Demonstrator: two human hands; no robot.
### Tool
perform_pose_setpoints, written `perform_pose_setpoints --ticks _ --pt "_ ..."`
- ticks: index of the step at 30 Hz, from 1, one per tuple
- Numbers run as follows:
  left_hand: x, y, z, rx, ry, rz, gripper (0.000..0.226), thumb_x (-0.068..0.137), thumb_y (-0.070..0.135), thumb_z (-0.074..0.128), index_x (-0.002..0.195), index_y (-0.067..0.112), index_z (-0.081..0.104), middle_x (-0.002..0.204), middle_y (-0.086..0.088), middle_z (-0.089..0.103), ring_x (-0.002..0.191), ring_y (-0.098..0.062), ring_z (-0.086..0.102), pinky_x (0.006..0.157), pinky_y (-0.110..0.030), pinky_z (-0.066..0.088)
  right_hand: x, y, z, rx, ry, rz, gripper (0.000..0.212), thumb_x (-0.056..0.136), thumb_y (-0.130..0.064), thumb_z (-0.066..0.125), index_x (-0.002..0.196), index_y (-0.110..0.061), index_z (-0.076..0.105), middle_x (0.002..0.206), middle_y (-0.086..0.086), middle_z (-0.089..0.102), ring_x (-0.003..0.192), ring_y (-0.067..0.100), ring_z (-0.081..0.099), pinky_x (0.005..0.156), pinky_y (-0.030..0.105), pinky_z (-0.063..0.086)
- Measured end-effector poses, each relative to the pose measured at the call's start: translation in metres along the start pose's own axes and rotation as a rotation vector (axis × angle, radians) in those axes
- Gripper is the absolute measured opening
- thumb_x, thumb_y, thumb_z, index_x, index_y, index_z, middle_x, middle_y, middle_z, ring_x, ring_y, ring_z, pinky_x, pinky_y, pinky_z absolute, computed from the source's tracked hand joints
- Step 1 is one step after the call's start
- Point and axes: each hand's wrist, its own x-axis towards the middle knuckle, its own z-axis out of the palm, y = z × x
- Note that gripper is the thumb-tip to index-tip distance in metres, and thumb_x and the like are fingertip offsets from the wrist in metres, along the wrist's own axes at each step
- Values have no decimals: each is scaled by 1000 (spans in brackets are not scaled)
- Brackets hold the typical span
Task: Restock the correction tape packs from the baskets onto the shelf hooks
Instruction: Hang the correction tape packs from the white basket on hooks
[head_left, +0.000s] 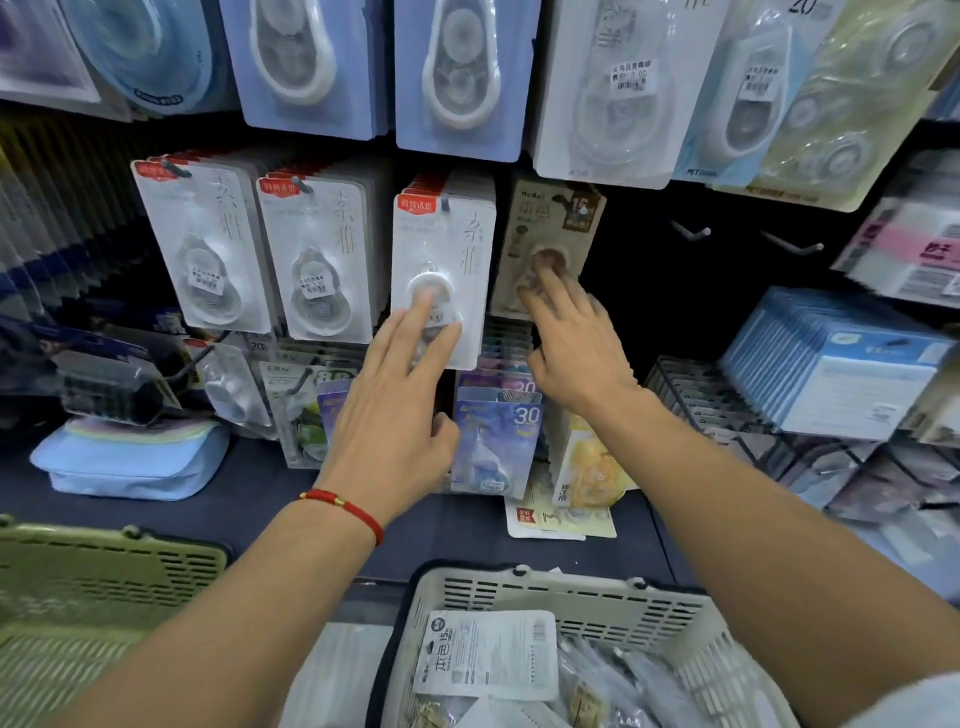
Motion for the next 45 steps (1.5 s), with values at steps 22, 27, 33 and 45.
perform_pose_setpoints --ticks 22,27,33,45 --pt "-199 8 94 -18 -1164 -382 69 92 -1 59 154 24 43 152 -6 52 132 -25 56 103 -34 54 -331 -74 103 301 -760 -422 58 110 -51 40 163 -28 32 170 -3 33 157 25 26 129 62 2" --pt "-174 11 88 -371 -498 -690 69 85 -3 72 144 22 46 138 0 57 130 -23 55 94 -25 55 -297 -56 83 814 -375 141 30 113 -18 46 93 -11 68 84 8 70 74 22 66 78 39 59" --pt "-178 19 91 -969 -575 -1063 36 96 17 76 130 12 65 119 -4 78 110 -28 75 99 -51 59 -257 -76 85 1469 -548 670 41 111 -36 51 100 -5 76 94 6 80 88 25 75 82 40 59" --pt "-176 -12 79 -890 91 -1249 18 98 11 65 103 28 65 103 3 76 93 -23 73 78 -42 61 -290 -53 130 310 -652 -185 53 110 -20 44 161 -22 31 163 9 43 138 32 55 112 46 45"
